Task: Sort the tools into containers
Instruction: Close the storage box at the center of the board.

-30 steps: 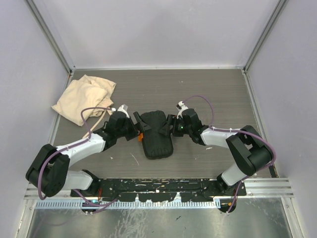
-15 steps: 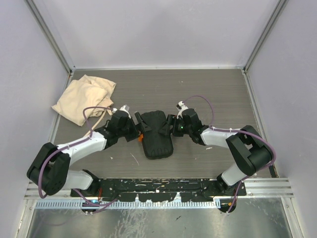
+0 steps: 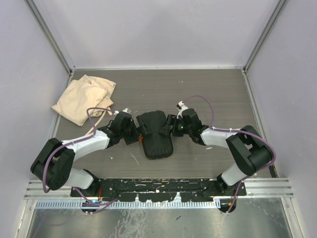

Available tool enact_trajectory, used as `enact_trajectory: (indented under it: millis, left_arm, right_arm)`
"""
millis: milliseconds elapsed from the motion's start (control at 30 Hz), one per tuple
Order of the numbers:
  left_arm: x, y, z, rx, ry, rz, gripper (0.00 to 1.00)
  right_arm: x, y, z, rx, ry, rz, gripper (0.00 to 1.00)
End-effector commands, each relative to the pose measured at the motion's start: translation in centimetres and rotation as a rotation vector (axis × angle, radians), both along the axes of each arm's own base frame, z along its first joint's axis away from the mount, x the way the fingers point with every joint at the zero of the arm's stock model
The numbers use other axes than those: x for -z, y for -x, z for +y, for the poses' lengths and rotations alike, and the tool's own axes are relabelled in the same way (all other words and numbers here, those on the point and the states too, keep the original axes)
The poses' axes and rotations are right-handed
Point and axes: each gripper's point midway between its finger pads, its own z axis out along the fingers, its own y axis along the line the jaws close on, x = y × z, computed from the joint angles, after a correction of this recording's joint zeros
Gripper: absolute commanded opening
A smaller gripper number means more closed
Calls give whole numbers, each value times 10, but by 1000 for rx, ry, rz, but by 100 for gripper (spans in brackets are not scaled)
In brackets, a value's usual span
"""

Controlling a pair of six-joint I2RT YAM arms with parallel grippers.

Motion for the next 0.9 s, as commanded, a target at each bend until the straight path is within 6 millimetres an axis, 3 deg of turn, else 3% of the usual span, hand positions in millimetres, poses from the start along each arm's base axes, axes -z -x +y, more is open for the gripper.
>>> enact_trajectory:
  millis: [0,367,633,867]
  left_arm:
    - [-11,-9,-8,9,11,-38,92]
    - [-14,-14,-11,11,24,-56,83]
    - [-23,-12,9,-10,-100,-66,91]
    - [-30,-13,4,-1,-89,-76,91]
  right_arm:
    - [84,66,-49,-36,293,263,73]
    - [86,68,-51,-36,293,268,73]
    - [86,68,-50,-38,289,270,73]
    - [86,67,-49,-38,287,269,73]
